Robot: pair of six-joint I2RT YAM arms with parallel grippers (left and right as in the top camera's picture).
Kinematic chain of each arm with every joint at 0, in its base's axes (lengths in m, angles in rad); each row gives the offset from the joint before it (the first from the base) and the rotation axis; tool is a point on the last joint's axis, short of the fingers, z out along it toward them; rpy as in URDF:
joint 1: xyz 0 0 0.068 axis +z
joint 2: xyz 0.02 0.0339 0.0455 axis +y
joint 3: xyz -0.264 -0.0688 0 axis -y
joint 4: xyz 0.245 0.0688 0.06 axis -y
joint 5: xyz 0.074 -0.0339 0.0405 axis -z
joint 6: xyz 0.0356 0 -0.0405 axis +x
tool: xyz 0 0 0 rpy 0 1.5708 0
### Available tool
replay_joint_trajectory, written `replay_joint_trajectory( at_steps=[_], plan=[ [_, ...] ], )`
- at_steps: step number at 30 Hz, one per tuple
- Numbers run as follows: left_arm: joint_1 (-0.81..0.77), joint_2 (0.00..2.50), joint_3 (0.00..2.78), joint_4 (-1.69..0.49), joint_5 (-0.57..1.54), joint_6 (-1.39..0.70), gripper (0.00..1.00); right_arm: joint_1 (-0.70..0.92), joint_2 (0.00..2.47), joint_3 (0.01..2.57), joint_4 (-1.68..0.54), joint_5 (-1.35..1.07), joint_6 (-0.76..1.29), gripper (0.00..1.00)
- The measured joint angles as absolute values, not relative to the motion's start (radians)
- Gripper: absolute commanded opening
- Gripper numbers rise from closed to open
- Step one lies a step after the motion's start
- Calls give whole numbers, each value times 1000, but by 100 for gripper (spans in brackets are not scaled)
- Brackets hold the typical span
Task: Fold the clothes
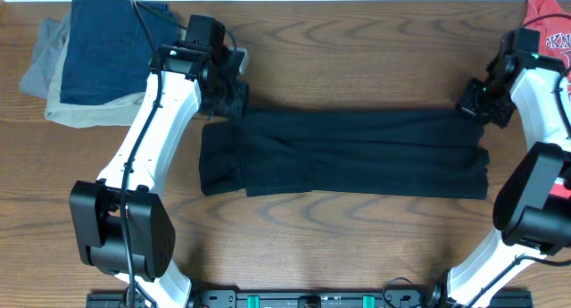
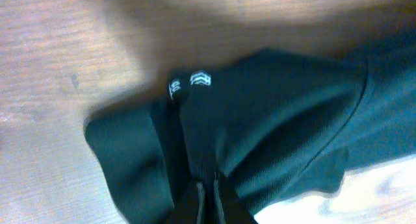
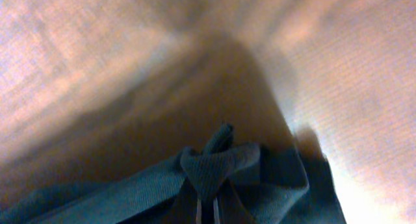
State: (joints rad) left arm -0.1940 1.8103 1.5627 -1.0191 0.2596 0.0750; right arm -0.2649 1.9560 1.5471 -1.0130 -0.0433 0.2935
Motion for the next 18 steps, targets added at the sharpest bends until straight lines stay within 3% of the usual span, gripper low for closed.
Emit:
replay_joint_trajectory(
  at_steps=[18],
  plan=[
    [-194, 1810, 1331, -1045, 260, 48, 6, -278, 1887, 1547, -1329, 3, 330, 1]
  ],
)
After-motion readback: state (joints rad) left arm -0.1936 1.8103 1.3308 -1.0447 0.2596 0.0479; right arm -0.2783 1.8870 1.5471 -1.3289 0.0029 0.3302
